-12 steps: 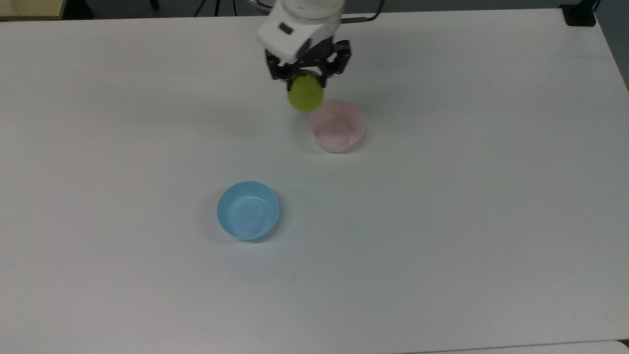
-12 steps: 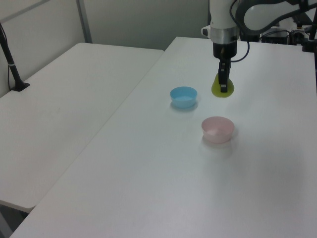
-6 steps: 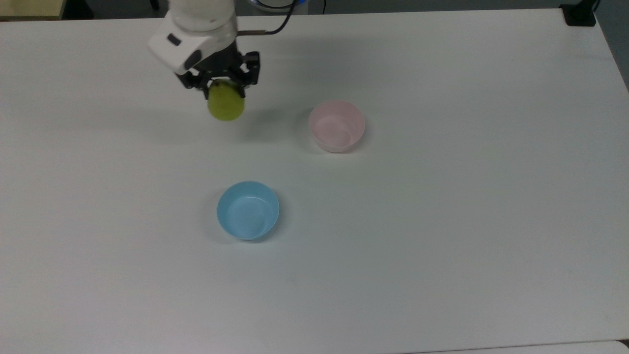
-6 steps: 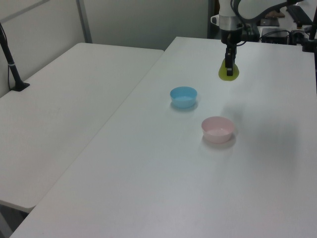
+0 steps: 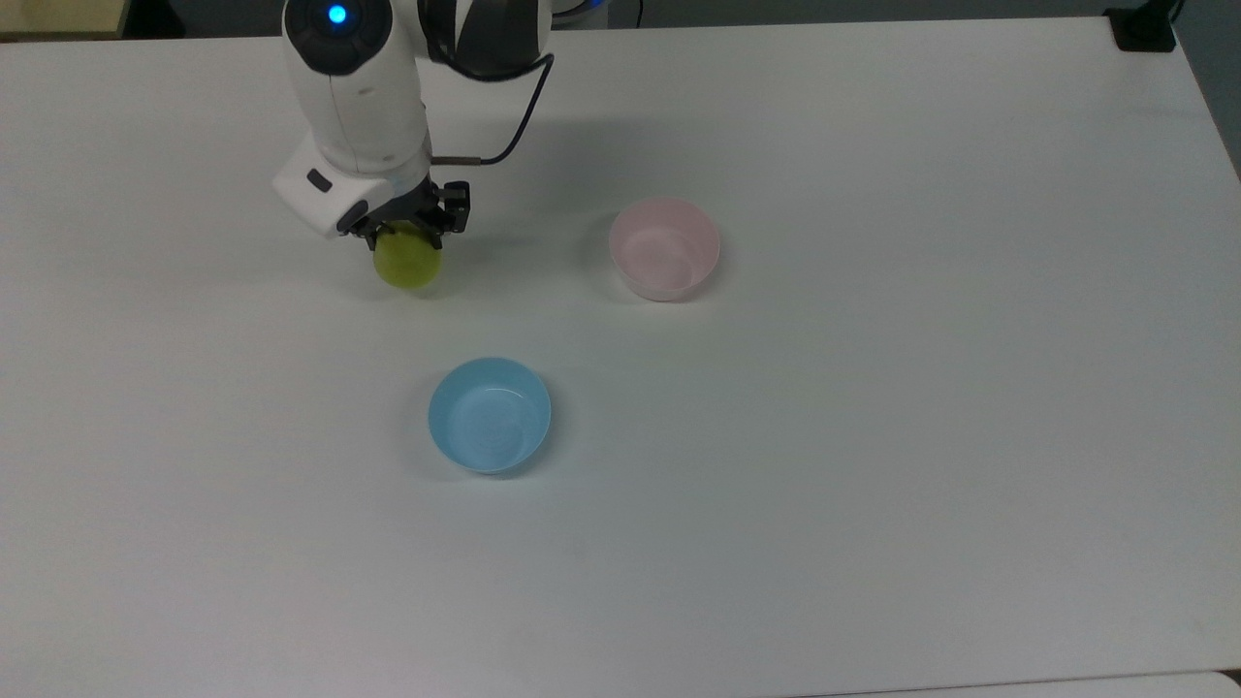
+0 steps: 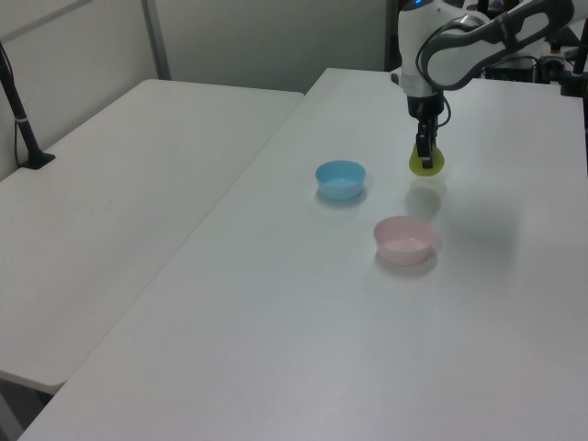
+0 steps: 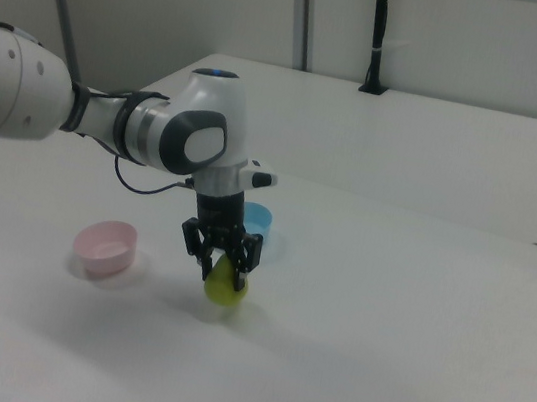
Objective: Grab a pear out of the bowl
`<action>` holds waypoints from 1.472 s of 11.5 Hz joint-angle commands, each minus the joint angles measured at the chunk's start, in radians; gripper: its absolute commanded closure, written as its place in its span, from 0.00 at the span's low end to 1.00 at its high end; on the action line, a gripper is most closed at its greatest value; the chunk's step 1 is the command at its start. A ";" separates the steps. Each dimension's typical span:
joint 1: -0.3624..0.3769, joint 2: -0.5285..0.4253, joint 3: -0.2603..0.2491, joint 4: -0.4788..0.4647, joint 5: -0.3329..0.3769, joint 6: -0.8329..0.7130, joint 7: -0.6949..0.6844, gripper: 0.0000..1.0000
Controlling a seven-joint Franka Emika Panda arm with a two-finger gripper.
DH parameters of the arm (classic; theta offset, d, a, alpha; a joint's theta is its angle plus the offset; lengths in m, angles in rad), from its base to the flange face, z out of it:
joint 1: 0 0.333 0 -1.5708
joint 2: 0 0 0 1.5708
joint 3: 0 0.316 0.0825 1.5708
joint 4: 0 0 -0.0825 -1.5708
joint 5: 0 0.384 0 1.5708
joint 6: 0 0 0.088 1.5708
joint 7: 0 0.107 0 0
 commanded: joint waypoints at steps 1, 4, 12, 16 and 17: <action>-0.007 0.010 0.004 -0.023 -0.029 0.036 -0.010 0.44; -0.010 0.005 0.003 -0.020 -0.029 0.032 -0.007 0.00; 0.108 -0.192 0.015 0.071 -0.026 -0.174 0.175 0.00; 0.202 -0.285 0.015 0.118 -0.011 -0.320 0.340 0.00; 0.211 -0.297 0.015 0.126 -0.011 -0.325 0.362 0.00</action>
